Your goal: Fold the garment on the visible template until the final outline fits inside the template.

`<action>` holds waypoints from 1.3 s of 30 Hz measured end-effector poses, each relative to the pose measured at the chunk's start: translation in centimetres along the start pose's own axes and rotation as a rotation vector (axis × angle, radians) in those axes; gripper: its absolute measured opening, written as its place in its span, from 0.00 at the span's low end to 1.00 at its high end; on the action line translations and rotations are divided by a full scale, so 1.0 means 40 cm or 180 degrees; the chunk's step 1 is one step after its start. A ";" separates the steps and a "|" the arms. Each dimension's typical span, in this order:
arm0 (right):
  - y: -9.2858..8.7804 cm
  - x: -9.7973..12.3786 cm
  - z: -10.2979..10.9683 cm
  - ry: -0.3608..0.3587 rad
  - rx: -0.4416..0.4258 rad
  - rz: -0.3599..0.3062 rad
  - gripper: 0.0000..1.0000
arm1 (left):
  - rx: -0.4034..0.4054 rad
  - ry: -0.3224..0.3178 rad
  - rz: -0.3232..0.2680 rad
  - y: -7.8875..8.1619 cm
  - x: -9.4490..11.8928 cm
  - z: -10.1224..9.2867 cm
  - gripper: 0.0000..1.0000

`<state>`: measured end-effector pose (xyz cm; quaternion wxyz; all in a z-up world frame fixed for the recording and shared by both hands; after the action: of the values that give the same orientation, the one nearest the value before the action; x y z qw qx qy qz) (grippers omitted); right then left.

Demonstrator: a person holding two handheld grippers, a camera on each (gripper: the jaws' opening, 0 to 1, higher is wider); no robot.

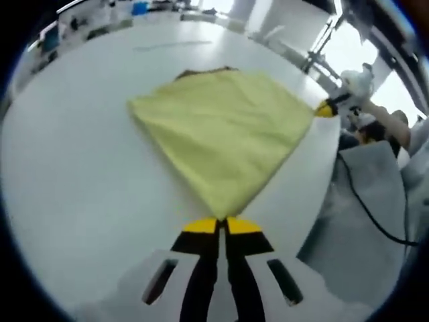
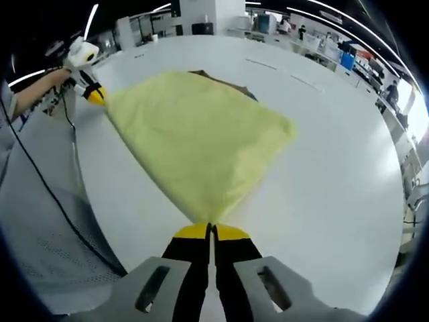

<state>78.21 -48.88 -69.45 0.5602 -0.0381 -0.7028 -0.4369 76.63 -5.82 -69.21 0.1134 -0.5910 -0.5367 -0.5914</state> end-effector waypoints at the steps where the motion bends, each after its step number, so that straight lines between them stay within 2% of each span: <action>1: -0.001 0.000 0.000 -0.0001 -0.0005 0.0003 0.02 | 0.0011 0.0002 0.0018 0.000 -0.001 0.000 0.00; 9: -0.008 -0.010 0.001 -0.0023 0.0048 0.0074 0.02 | 0.0105 0.0044 0.0171 -0.008 -0.016 0.005 0.00; 13: -0.008 -0.012 0.003 -0.0064 0.0144 0.0097 0.02 | 0.0102 0.0050 0.0171 -0.008 -0.015 0.004 0.00; 22: -0.011 -0.011 0.002 -0.0063 0.0093 0.0055 0.02 | 0.0244 0.0017 0.0118 -0.016 -0.015 0.012 0.00; 26: -0.012 -0.009 0.004 -0.0044 0.0153 0.0081 0.05 | -0.0037 0.0067 0.0081 -0.020 -0.006 0.007 0.00; 28: -0.024 -0.008 0.006 -0.0092 0.0243 0.0253 0.10 | -0.0146 0.0184 0.0189 -0.029 0.000 0.006 0.00; 29: -0.018 -0.007 0.009 -0.0086 0.0298 0.0129 0.11 | -0.0200 0.0237 0.0188 -0.031 0.002 0.006 0.00; 31: -0.020 0.002 0.018 -0.0104 0.0219 0.0172 0.15 | -0.0206 0.0291 0.0121 -0.029 0.018 -0.004 0.07; 33: -0.014 0.014 0.030 -0.0100 0.0195 0.0114 0.16 | -0.0209 0.0283 -0.0041 -0.019 0.036 -0.019 0.11; 34: -0.011 0.017 0.032 -0.0102 0.0193 0.0098 0.17 | -0.0209 0.0281 -0.0060 -0.017 0.041 -0.023 0.12; 36: 0.004 0.034 0.045 -0.0128 0.0205 0.0036 0.20 | -0.0316 0.0352 -0.0209 -0.002 0.063 -0.039 0.19; 39: 0.024 0.053 0.055 -0.0149 0.0205 -0.0046 0.27 | -0.0348 0.0361 -0.0282 0.011 0.087 -0.064 0.27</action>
<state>76.30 -47.74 -67.15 0.5414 -0.0253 -0.7296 -0.4171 74.55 -6.21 -65.45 0.0849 -0.5375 -0.5221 -0.6568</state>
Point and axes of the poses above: the point that each gripper's makers call its tool centre point, and the gripper's own axes: x roughly backward along the fingers, z roughly to its left, y roughly out of its top, the point moved 9 cm from there along x, roughly backward along the fingers
